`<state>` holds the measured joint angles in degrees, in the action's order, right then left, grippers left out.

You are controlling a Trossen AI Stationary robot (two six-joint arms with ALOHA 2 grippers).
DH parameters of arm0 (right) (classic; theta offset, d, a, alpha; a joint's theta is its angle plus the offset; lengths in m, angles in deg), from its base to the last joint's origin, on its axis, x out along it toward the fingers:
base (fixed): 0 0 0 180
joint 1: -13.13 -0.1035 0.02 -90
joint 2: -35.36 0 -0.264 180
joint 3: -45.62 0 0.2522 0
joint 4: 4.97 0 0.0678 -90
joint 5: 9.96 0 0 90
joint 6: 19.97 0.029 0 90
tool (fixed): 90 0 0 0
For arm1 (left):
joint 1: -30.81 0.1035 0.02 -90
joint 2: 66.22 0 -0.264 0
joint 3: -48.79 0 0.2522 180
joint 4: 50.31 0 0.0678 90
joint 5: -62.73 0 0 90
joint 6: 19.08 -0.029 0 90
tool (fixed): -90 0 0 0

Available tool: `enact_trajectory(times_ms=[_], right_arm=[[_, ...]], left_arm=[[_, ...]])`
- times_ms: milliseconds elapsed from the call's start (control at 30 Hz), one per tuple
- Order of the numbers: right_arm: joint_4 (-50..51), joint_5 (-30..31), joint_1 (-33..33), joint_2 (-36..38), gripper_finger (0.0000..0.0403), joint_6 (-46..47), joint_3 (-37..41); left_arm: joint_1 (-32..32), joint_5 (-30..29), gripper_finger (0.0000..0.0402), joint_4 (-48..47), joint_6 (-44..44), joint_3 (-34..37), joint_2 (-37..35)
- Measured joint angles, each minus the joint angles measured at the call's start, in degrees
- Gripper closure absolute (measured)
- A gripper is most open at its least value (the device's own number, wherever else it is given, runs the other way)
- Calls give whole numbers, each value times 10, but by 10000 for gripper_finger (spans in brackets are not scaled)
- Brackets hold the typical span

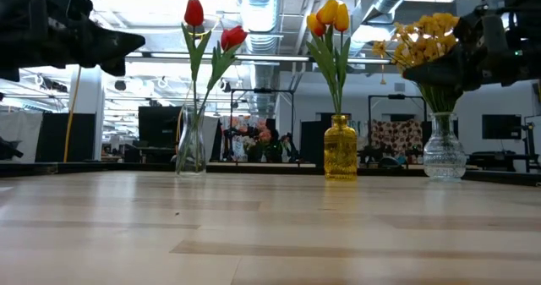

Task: Sort flowers into vase by color
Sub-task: Return to Home Position

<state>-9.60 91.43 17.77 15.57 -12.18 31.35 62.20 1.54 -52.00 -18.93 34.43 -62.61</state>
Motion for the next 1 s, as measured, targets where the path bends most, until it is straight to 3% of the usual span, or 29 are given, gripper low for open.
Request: enact_trajectory(times_ms=[300, 500, 767, 1000], right_arm=[[4, -11, 0, 20, 365, -17, 0], [60, -27, 0, 89, 384, -35, 0], [146, -25, 0, 197, 370, -34, 1], [161, -25, 0, 197, 381, -39, -1]], left_arm=[[-5, -27, 401, -26, -66, -5, 0], [-5, -12, 401, -87, -65, -25, -1], [-4, -22, 401, -117, -66, -25, 0], [-5, -21, 401, -91, -63, -9, -6]])
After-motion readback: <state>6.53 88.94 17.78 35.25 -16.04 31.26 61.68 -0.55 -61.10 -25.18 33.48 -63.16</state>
